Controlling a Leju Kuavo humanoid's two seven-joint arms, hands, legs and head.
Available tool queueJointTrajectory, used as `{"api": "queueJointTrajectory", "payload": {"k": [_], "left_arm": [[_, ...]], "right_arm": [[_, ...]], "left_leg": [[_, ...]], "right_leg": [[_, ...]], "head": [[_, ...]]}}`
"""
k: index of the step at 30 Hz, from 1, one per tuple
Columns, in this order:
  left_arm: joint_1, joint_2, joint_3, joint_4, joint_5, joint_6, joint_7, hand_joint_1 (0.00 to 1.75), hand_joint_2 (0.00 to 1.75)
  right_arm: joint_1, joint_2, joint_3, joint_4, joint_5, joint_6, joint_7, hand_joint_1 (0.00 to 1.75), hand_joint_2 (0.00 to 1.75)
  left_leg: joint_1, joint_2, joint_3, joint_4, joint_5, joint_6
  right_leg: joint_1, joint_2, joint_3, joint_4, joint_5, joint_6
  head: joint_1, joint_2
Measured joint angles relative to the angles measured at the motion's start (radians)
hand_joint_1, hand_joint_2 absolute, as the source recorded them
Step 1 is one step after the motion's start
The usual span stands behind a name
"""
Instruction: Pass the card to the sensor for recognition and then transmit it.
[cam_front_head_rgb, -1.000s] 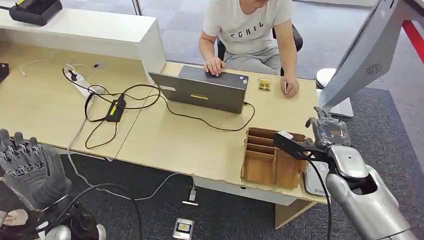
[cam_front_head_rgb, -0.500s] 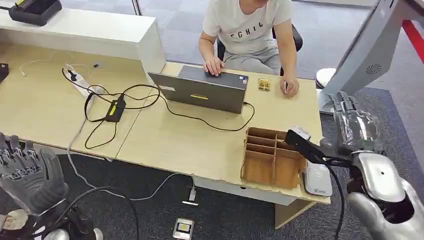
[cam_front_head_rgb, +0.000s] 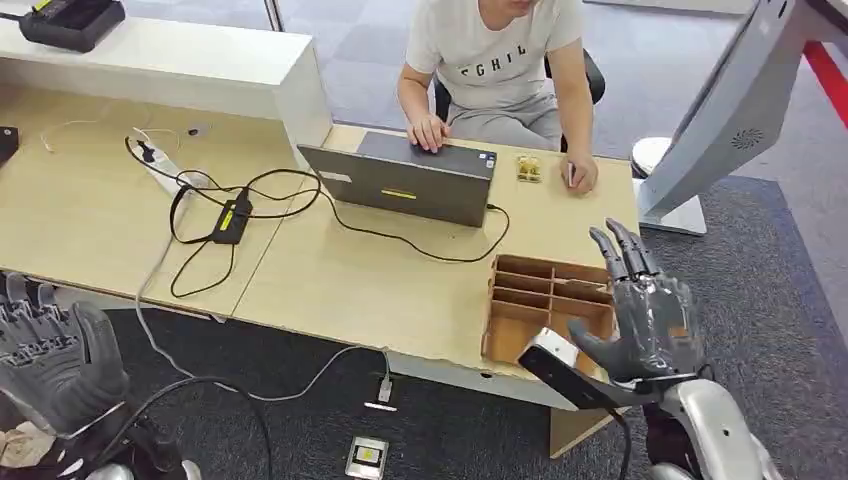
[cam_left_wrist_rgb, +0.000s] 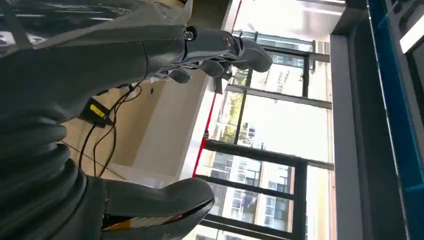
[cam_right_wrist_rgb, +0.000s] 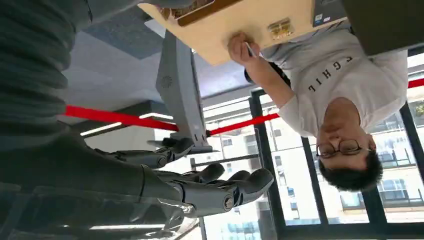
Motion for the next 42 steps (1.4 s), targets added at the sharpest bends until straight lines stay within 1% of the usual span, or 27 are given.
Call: {"api": "queueJointTrajectory", "payload": {"k": [4,10,13,15,20,28,31,32,34,35,36,40,42], "left_arm": [[0.003,-0.003,0.002,0.0,-0.007,0.0,0.0,0.0,1.75],[-0.008,-0.004,0.002,0.002,0.016,0.0,0.0,0.0,1.75],[-0.02,-0.004,0.002,0.006,0.024,0.0,0.0,0.0,1.75],[-0.026,-0.004,0.002,0.008,0.024,0.0,0.0,0.0,1.75],[-0.03,-0.003,0.002,0.011,0.028,0.0,0.0,0.0,1.75],[-0.045,0.002,-0.003,0.018,0.045,0.0,0.0,0.0,1.75],[-0.048,0.005,-0.007,0.021,0.045,0.0,0.0,0.0,1.75],[-0.048,0.005,-0.007,0.021,0.045,0.0,0.0,0.0,1.75],[-0.048,0.006,-0.007,0.021,0.045,0.0,0.0,0.0,1.75],[-0.048,0.006,-0.007,0.021,0.045,0.0,0.0,0.0,1.75],[-0.048,0.006,-0.007,0.021,0.045,0.0,0.0,0.0,1.75],[-0.047,0.007,-0.007,0.021,0.045,0.0,0.0,0.0,1.75],[-0.047,0.007,-0.008,0.021,0.045,0.0,0.0,0.0,1.75]], "right_arm": [[-0.001,0.036,0.003,0.093,-0.023,-0.017,-0.014,0.0,1.75],[-0.032,0.079,0.003,0.239,-0.011,-0.028,-0.021,0.0,1.75],[-0.052,0.098,0.006,0.307,0.021,-0.032,-0.007,0.0,1.75],[-0.074,0.11,0.006,0.358,0.046,-0.056,0.01,0.0,1.75],[-0.119,0.119,0.003,0.449,0.058,-0.089,0.026,0.0,1.75],[-0.122,0.121,-0.003,0.494,0.066,-0.082,0.029,0.0,1.75],[-0.122,0.121,-0.003,0.506,0.066,-0.071,0.029,0.03,1.75],[-0.122,0.121,-0.003,0.509,0.066,-0.068,0.03,0.07,1.75],[-0.122,0.121,-0.003,0.518,0.066,-0.065,0.032,0.19,1.75],[-0.122,0.121,-0.003,0.52,0.066,-0.064,0.032,0.45,1.75],[-0.122,0.121,-0.003,0.525,0.065,-0.064,0.033,0.8,1.75],[-0.122,0.122,-0.003,0.533,0.064,-0.063,0.035,0.8,1.75],[-0.122,0.123,-0.003,0.537,0.064,-0.063,0.035,1.2,1.75]], "left_leg": [[0.0,0.0,0.0,0.0,0.0,0.0],[0.0,0.0,0.0,0.0,0.0,0.0],[0.0,0.0,0.0,0.0,0.0,0.0],[0.0,0.0,0.0,0.0,0.0,0.0],[0.0,0.0,0.001,0.0,0.0,0.0],[0.0,0.0,0.001,0.0,0.0,0.0],[0.0,0.0,0.001,0.0,0.0,0.0],[0.0,0.0,0.001,0.0,0.0,0.0],[0.0,0.0,0.001,0.0,0.0,0.0],[0.0,0.0,0.001,0.0,0.0,0.0],[0.0,0.0,0.001,0.0,0.0,0.0],[0.0,0.0,0.001,0.0,0.0,0.0],[0.0,0.0,0.001,0.0,0.0,0.0]], "right_leg": [[0.0,0.0,0.0,0.0,0.0,0.0],[0.0,0.0,0.0,0.0,0.0,0.0],[0.0,0.0,0.0,0.0,0.0,0.0],[0.0,0.0,0.0,0.0,0.0,0.0],[0.0,0.0,0.0,0.0,0.0,0.0],[0.0,0.0,-0.001,0.0,0.0,0.0],[0.0,0.0,-0.001,0.0,0.0,0.0],[0.0,0.0,-0.001,0.0,0.0,0.0],[0.0,0.0,-0.001,0.0,0.0,0.0],[0.0,0.0,-0.001,0.0,0.0,0.0],[0.0,0.0,0.0,0.0,0.0,0.0],[0.0,0.0,-0.001,0.0,0.0,0.0],[0.0,0.0,-0.001,0.0,0.0,0.0]], "head": [[0.0,0.0],[0.0,0.0],[0.0,0.0],[0.0,0.0],[0.0,0.0],[0.0,0.0],[0.0,0.0],[0.0,0.0],[0.0,0.0],[0.0,0.0],[0.0,0.0],[0.0,0.0],[0.0,0.0]]}}
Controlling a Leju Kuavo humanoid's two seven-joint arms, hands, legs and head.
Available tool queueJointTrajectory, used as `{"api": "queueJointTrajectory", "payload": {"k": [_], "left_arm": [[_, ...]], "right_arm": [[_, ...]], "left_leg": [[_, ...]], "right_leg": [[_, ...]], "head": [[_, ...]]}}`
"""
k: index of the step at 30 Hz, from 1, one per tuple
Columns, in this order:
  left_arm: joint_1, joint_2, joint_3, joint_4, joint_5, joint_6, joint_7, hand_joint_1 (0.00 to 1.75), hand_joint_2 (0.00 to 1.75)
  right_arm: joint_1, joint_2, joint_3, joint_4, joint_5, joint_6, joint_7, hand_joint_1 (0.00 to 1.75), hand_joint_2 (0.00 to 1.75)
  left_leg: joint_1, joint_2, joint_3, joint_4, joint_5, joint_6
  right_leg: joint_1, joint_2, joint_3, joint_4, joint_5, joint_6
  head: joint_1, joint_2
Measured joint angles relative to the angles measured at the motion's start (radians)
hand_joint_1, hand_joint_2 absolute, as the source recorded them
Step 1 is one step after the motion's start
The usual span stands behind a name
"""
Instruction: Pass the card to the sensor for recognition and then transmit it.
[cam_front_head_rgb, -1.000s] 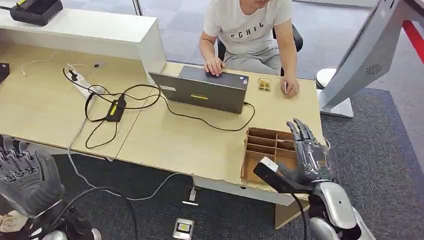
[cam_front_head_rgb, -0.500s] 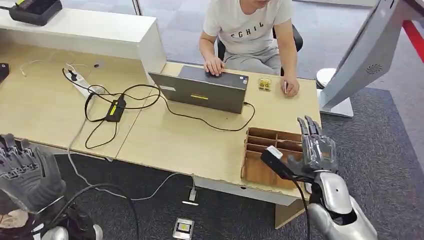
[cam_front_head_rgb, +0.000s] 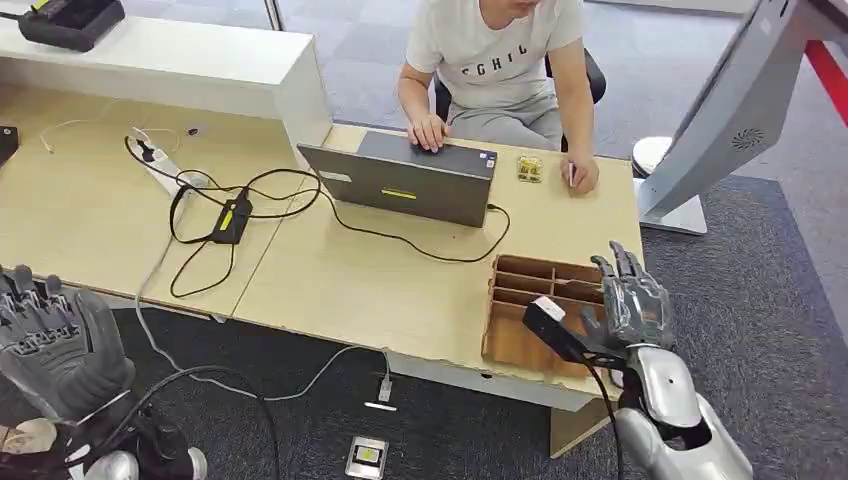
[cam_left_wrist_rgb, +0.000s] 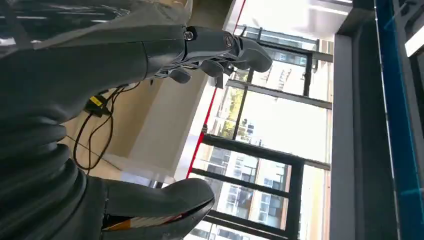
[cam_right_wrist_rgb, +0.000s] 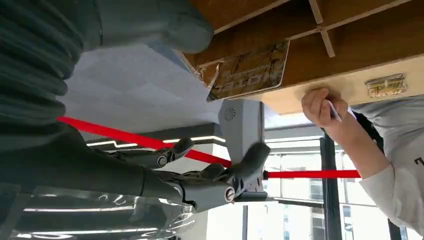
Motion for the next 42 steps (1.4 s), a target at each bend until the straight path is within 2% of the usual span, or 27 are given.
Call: {"api": "queueJointTrajectory", "payload": {"k": [1,3,5,7,9,12,26,27,28,29,30,42], "left_arm": [[0.0,0.0,0.0,0.0,0.0,0.0,0.0,0.0,1.75],[0.0,0.002,0.0,0.0,0.0,0.0,0.0,0.0,1.75],[0.001,0.003,0.0,0.0,0.0,0.0,0.0,0.0,1.75],[0.002,0.003,0.0,0.0,0.0,0.0,0.0,0.0,1.75],[0.003,0.004,0.0,0.0,0.0,0.0,0.0,0.0,1.75],[0.004,0.004,0.0,0.0,-0.001,0.0,0.0,0.0,1.75],[0.005,0.004,0.0,-0.001,-0.006,0.0,0.0,0.0,1.75],[0.005,0.004,0.0,-0.002,-0.006,0.0,0.0,0.0,1.75],[0.005,0.004,0.0,-0.003,-0.006,0.0,0.0,0.0,1.75],[0.005,0.004,0.0,-0.004,-0.006,0.0,0.0,0.0,1.75],[0.005,0.004,0.0,-0.004,-0.006,0.0,0.0,0.0,1.75],[0.007,0.004,0.0,-0.006,-0.006,0.0,0.0,0.0,1.75]], "right_arm": [[0.0,0.0,0.0,0.002,0.0,0.0,0.0,1.33,1.75],[0.0,0.001,0.0,0.005,0.0,0.0,0.0,1.43,1.75],[-0.001,0.003,0.0,0.008,0.0,0.0,0.002,1.38,1.75],[-0.001,0.006,0.0,0.011,0.0,0.003,0.003,1.1,1.75],[-0.01,0.011,0.001,0.019,-0.001,0.005,0.002,0.45,1.75],[-0.027,0.016,0.002,0.038,-0.018,0.002,-0.007,0.03,1.75],[-0.052,0.036,0.01,0.091,-0.033,0.0,-0.01,0.0,1.75],[-0.053,0.038,0.01,0.094,-0.035,0.0,-0.01,0.07,1.75],[-0.054,0.039,0.01,0.097,-0.037,0.0,-0.01,0.31,1.75],[-0.054,0.04,0.01,0.1,-0.039,-0.001,-0.01,0.7,1.75],[-0.055,0.042,0.011,0.103,-0.04,-0.001,-0.01,1.75,1.75],[-0.059,0.048,0.011,0.12,-0.042,0.0,-0.011,1.75,1.75]], "left_leg": [[0.0,0.0,0.0,0.0,0.0,0.0],[0.0,0.0,0.0,0.0,0.0,0.0],[0.0,0.0,0.0,0.0,0.0,0.0],[0.0,0.0,0.0,0.0,0.0,0.0],[0.0,0.0,0.0,0.0,0.0,0.0],[0.0,0.0,0.0,0.0,0.0,0.0],[0.0,0.0,0.0,0.0,0.0,0.0],[0.0,0.0,0.0,0.0,0.0,0.0],[0.0,0.0,0.0,0.0,0.0,0.0],[0.0,0.0,0.0,0.0,0.0,0.0],[0.0,0.0,0.0,0.0,0.0,0.0],[0.0,0.0,0.0,0.0,0.0,0.0]], "right_leg": [[0.0,0.0,0.0,0.0,0.0,0.0],[0.0,0.0,0.0,0.0,0.0,0.0],[0.0,0.0,0.0,0.0,0.0,0.0],[0.0,0.0,0.0,0.0,0.0,0.0],[0.0,0.0,0.0,0.0,0.0,0.0],[0.0,0.0,0.0,0.0,0.0,0.0],[0.0,0.0,0.0,0.0,0.0,0.0],[0.0,0.0,0.0,0.0,0.0,0.0],[0.0,0.0,0.0,0.0,0.0,0.0],[0.0,0.0,0.0,0.0,0.0,0.0],[0.0,0.0,0.0,0.0,0.0,0.0],[0.0,0.0,0.0,0.0,0.0,0.0]], "head": [[0.0,0.0],[0.0,0.0],[0.0,0.0],[0.0,0.0],[0.0,0.0],[0.0,0.0],[0.0,0.0],[0.0,0.0],[0.0,0.0],[0.0,0.0],[0.0,0.0],[0.0,0.0]]}}
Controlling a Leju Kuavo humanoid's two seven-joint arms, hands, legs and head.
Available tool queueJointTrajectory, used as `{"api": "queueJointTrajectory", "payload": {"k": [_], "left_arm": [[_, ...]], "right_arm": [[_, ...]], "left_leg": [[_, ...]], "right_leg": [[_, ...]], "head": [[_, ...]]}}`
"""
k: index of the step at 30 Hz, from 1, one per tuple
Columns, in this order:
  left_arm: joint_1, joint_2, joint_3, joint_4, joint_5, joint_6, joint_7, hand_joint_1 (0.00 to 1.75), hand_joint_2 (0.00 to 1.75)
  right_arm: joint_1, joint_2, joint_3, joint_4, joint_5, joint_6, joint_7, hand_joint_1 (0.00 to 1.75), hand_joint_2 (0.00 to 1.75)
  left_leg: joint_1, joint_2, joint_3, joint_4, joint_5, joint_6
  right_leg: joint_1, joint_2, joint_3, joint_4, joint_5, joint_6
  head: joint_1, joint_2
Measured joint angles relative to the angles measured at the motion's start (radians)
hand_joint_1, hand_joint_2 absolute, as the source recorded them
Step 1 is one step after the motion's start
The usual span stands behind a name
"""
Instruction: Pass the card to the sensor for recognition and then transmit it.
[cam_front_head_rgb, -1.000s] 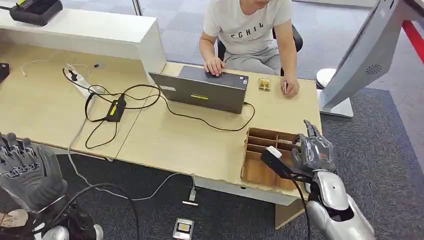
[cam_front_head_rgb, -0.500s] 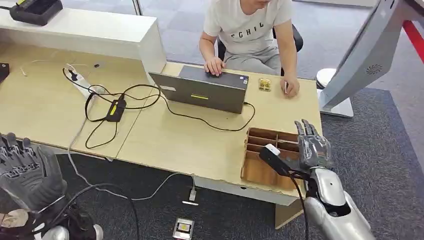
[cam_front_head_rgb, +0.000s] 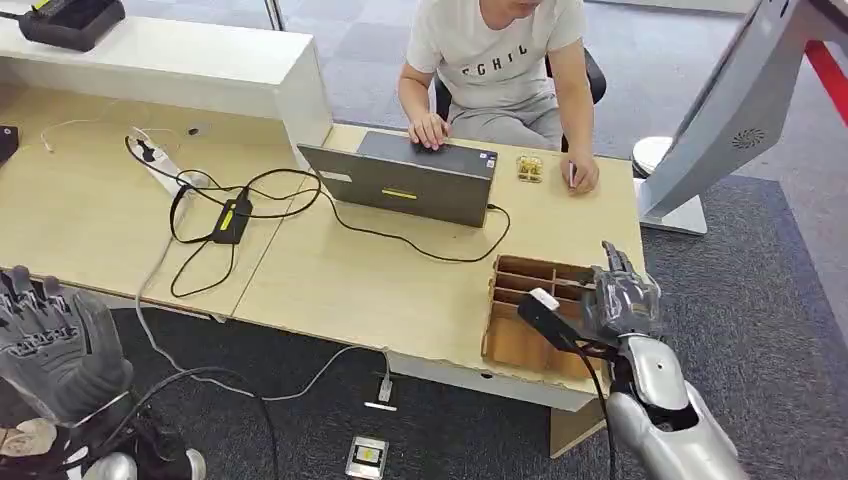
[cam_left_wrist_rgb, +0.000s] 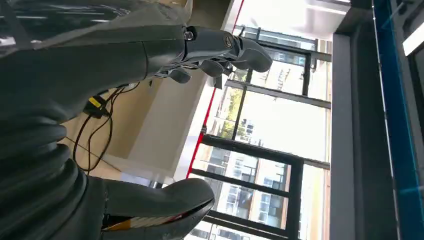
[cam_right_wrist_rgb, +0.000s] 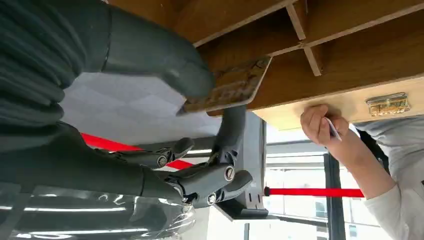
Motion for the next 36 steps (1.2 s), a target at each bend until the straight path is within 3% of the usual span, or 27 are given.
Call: {"api": "queueJointTrajectory", "payload": {"k": [20,36], "left_arm": [[0.009,0.0,0.0,-0.008,-0.006,0.0,0.0,0.0,1.75],[0.008,-0.001,0.0,-0.008,0.001,0.0,0.0,0.0,1.75]], "right_arm": [[-0.018,0.015,0.011,0.028,-0.012,-0.026,-0.019,1.75,1.75],[-0.04,0.031,0.008,0.055,0.014,-0.16,-0.036,1.75,1.75]], "left_leg": [[0.0,0.0,0.0,0.0,0.0,0.0],[0.0,0.0,0.0,0.0,0.0,0.0]], "right_leg": [[0.0,0.0,0.0,0.0,0.0,0.0],[0.0,0.0,0.0,0.0,0.0,0.0]], "head": [[0.0,0.0],[0.0,0.0]]}}
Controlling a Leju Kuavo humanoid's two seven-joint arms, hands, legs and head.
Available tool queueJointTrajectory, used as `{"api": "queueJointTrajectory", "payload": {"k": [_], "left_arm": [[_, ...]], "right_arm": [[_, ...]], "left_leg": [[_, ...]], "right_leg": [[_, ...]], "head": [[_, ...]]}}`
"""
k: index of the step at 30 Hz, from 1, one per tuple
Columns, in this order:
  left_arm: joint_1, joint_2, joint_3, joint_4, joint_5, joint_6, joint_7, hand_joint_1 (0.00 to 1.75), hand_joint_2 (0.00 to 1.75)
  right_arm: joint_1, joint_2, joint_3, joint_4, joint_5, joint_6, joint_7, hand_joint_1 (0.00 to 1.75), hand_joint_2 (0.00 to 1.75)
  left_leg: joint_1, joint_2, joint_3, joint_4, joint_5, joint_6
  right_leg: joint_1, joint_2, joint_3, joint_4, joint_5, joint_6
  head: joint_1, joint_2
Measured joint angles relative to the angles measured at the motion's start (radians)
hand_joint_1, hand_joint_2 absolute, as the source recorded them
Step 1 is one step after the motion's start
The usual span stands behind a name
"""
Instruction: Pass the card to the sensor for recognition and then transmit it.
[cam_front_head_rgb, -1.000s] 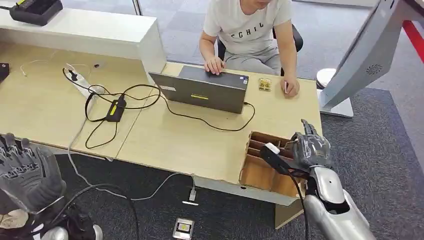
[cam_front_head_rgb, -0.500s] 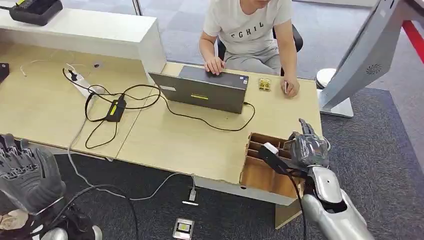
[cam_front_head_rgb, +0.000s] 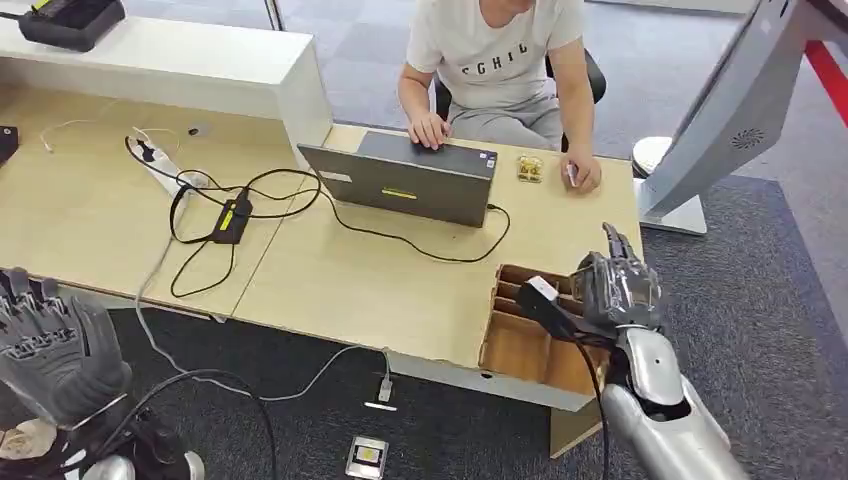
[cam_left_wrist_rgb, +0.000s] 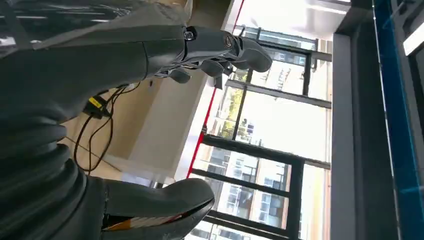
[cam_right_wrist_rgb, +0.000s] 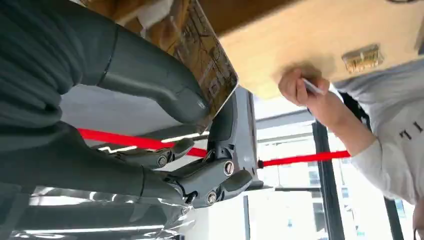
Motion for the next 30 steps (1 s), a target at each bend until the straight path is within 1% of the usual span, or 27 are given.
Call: {"api": "queueJointTrajectory", "payload": {"k": [4,5,8,11,20,22,25,30], "left_arm": [[-0.006,-0.002,0.0,0.004,-0.001,0.0,0.0,0.0,1.75],[-0.008,-0.002,0.0,0.005,-0.001,0.0,0.0,0.0,1.75],[-0.011,-0.006,0.0,0.005,-0.004,0.0,0.0,0.0,1.75],[-0.011,-0.014,0.001,0.005,-0.011,0.0,0.0,0.0,1.75],[0.0,-0.034,0.008,0.005,-0.016,0.0,0.0,0.0,1.75],[0.001,-0.037,0.009,0.005,-0.016,0.0,0.0,0.0,1.75],[0.001,-0.047,0.01,0.005,-0.021,0.0,0.0,0.0,1.75],[0.005,-0.064,0.015,0.005,-0.032,0.0,0.0,0.0,1.75]], "right_arm": [[-0.024,0.008,-0.009,-0.001,0.017,-0.042,-0.001,1.75,1.75],[-0.032,0.013,-0.014,-0.001,0.022,-0.065,-0.001,1.75,1.75],[-0.046,0.021,-0.016,-0.002,0.031,-0.087,-0.005,1.75,1.75],[-0.074,0.039,-0.021,-0.004,0.036,-0.112,-0.021,1.75,1.75],[-0.145,0.095,-0.021,0.013,0.018,-0.141,-0.056,1.75,1.75],[-0.167,0.111,-0.02,0.031,0.015,-0.153,-0.065,1.75,1.75],[-0.213,0.145,-0.017,0.075,0.013,-0.189,-0.083,1.75,1.75],[-0.285,0.209,-0.007,0.168,0.034,-0.219,-0.089,1.75,1.75]], "left_leg": [[0.0,0.0,0.0,0.0,0.0,0.0],[0.0,0.0,0.0,0.0,0.0,0.0],[0.0,0.0,0.0,0.0,0.0,0.0],[0.0,0.001,0.0,0.0,0.0,0.0],[0.0,0.0,0.0,0.0,0.0,0.0],[0.0,0.0,0.0,0.0,0.0,0.0],[0.0,0.0,0.0,0.0,0.0,0.0],[0.0,0.0,-0.001,0.0,0.001,0.0]], "right_leg": [[0.0,0.0,0.0,0.0,0.0,0.0],[0.0,0.0,0.0,0.0,0.0,0.0],[0.0,0.0,0.0,0.0,0.0,0.0],[0.0,0.001,0.0,0.001,0.0,0.0],[0.0,0.0,0.0,0.001,0.0,0.0],[0.0,0.0,0.0,0.001,0.0,0.0],[0.0,0.0,0.0,0.001,0.0,0.0],[0.0,0.0,0.0,0.001,0.0,0.0]], "head": [[0.0,0.0],[0.0,0.0],[0.0,0.0],[0.0,0.0],[0.0,0.0],[0.0,0.0],[0.0,0.0],[0.0,0.0]]}}
